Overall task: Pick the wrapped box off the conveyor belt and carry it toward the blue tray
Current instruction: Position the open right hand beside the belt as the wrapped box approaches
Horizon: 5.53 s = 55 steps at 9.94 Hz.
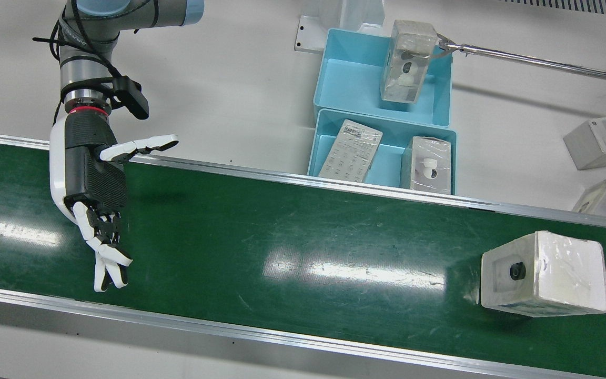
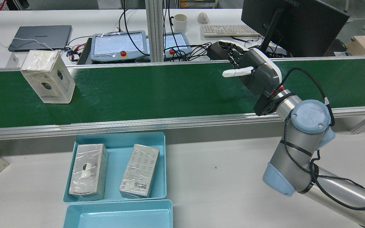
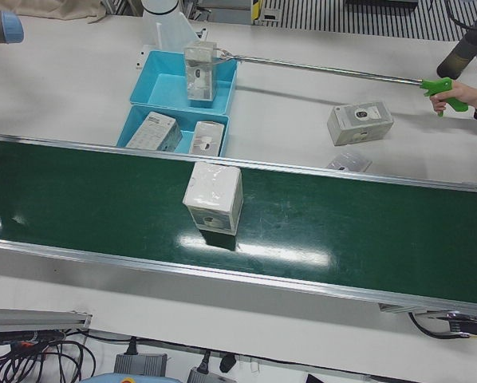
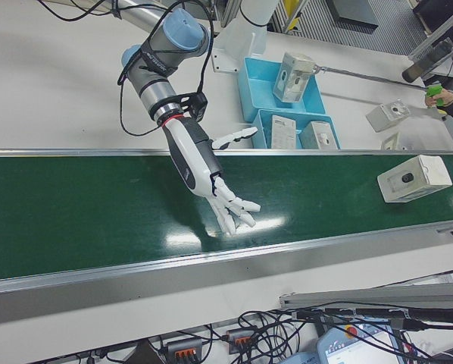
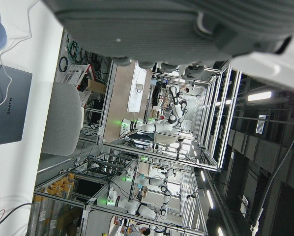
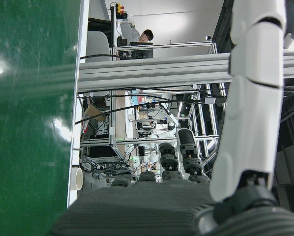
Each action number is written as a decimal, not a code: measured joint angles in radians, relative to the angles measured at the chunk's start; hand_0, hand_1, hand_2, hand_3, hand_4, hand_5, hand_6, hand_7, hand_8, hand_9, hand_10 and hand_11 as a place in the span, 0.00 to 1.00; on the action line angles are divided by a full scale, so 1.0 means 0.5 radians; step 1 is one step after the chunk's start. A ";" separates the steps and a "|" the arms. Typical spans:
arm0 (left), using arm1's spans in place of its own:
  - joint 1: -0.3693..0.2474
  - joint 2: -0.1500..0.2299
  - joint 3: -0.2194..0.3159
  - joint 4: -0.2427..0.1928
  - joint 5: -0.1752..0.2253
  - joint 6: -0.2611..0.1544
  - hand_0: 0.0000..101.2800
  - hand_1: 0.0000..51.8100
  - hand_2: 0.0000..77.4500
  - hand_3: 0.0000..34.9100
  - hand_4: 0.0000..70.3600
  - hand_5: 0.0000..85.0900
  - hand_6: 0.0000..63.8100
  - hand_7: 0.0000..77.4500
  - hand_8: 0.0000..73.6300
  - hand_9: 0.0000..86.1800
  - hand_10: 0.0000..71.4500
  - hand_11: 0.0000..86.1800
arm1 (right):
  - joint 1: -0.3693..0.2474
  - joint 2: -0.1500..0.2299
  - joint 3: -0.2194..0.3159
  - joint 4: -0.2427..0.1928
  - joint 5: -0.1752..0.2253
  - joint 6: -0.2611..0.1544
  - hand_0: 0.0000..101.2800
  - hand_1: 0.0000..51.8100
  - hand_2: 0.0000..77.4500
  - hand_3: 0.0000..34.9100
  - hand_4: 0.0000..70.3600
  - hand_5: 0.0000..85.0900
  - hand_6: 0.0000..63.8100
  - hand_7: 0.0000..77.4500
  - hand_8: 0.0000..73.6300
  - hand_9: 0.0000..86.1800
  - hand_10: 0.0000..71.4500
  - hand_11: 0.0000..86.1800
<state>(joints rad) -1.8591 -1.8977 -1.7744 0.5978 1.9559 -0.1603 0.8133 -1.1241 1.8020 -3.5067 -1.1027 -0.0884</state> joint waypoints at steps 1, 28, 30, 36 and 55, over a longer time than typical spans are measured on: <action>0.000 0.000 0.000 0.000 0.000 0.000 0.00 0.00 0.01 0.00 0.00 0.01 0.01 0.01 0.01 0.01 0.01 0.01 | -0.001 0.000 0.000 0.000 0.001 -0.003 0.46 0.24 0.11 0.00 0.11 0.25 0.04 0.04 0.00 0.03 0.00 0.01; 0.000 0.000 0.000 0.000 0.000 0.000 0.00 0.00 0.01 0.00 0.00 0.01 0.01 0.01 0.01 0.01 0.01 0.01 | -0.031 0.046 -0.042 -0.003 -0.003 -0.022 0.46 0.26 0.13 0.00 0.15 0.26 0.05 0.05 0.01 0.04 0.00 0.01; 0.000 0.000 0.000 0.000 0.000 0.000 0.00 0.00 0.01 0.00 0.00 0.01 0.01 0.01 0.01 0.00 0.01 0.01 | -0.033 0.046 -0.057 -0.003 -0.002 -0.022 0.46 0.26 0.13 0.00 0.15 0.26 0.05 0.05 0.01 0.04 0.00 0.01; 0.000 0.000 0.000 0.000 0.000 0.000 0.00 0.00 0.01 0.00 0.00 0.01 0.01 0.01 0.01 0.01 0.01 0.01 | -0.006 0.043 -0.084 -0.002 -0.006 0.000 0.46 0.29 0.15 0.00 0.14 0.26 0.06 0.06 0.01 0.05 0.00 0.01; 0.000 0.000 0.000 0.000 0.000 0.000 0.00 0.00 0.01 0.00 0.00 0.01 0.01 0.01 0.01 0.00 0.01 0.01 | -0.015 0.061 -0.176 0.000 -0.007 -0.014 0.46 0.28 0.15 0.00 0.13 0.26 0.06 0.06 0.00 0.04 0.00 0.01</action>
<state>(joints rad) -1.8592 -1.8977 -1.7745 0.5978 1.9559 -0.1603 0.8057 -1.0937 1.7141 -3.5068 -1.1060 -0.0957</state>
